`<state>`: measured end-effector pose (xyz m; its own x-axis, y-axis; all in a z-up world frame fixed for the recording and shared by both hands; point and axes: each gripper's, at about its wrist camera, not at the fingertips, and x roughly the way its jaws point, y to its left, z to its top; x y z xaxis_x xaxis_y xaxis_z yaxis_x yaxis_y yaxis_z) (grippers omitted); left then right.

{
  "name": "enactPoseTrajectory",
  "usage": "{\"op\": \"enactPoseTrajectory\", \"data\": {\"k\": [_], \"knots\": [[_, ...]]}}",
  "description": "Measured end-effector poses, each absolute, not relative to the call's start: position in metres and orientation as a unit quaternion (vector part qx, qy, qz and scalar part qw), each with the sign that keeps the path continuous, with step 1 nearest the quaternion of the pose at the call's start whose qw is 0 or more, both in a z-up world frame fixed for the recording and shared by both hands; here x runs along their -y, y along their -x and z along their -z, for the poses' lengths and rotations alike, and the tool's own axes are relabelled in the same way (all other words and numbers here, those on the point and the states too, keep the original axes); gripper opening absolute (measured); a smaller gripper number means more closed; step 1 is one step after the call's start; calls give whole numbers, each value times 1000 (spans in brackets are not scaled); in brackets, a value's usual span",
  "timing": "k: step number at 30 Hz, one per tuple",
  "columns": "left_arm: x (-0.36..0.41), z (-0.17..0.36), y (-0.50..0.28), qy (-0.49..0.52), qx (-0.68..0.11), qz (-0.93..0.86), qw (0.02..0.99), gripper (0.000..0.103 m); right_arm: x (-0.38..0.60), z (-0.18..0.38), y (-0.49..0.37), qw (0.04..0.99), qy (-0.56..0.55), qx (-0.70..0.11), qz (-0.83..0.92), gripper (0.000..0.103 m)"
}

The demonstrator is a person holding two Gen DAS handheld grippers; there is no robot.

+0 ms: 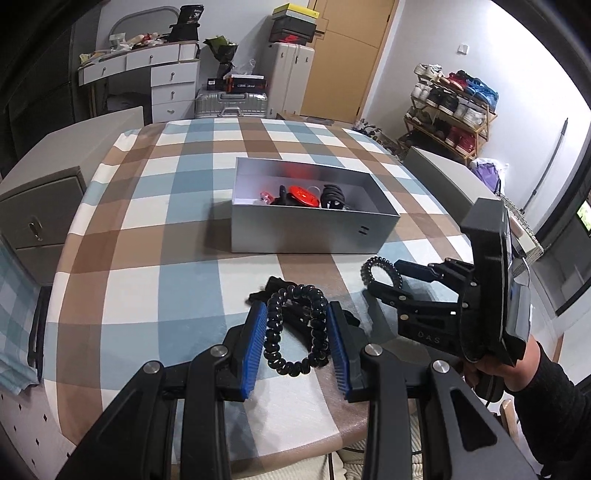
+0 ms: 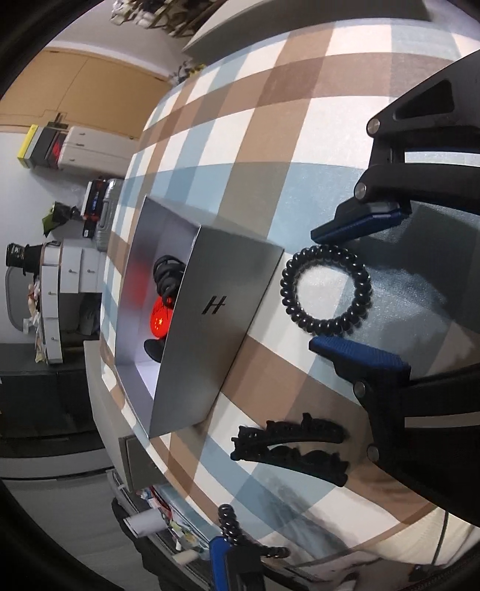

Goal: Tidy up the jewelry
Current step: 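Grasp a black coil hair tie with the left tool while the right tool grasps another, then lower both coil hair ties into the grey box and open both tools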

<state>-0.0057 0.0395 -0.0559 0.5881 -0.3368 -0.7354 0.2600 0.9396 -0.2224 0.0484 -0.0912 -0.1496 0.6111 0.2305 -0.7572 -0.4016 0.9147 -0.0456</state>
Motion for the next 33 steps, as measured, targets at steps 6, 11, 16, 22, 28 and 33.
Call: {"op": "enactPoseTrajectory", "data": {"k": [6,11,16,22,28,33], "knots": [[-41,54,7,42,-420,167,891,27,101,148,-50,894,71,-403,-181,34],[-43,51,4,42,-417,166,893,27,111,141,-41,899,35,-385,-207,34],[-41,48,0,39,-415,167,894,27,115,133,-28,903,11,-365,-229,34],[-38,43,-9,37,-411,170,895,27,115,112,-14,910,-20,-314,-270,34],[-34,34,-25,31,-400,171,900,27,112,85,-13,915,-30,-266,-301,34],[-27,30,-42,22,-394,176,902,27,107,68,-27,911,-52,-238,-332,35]]}}
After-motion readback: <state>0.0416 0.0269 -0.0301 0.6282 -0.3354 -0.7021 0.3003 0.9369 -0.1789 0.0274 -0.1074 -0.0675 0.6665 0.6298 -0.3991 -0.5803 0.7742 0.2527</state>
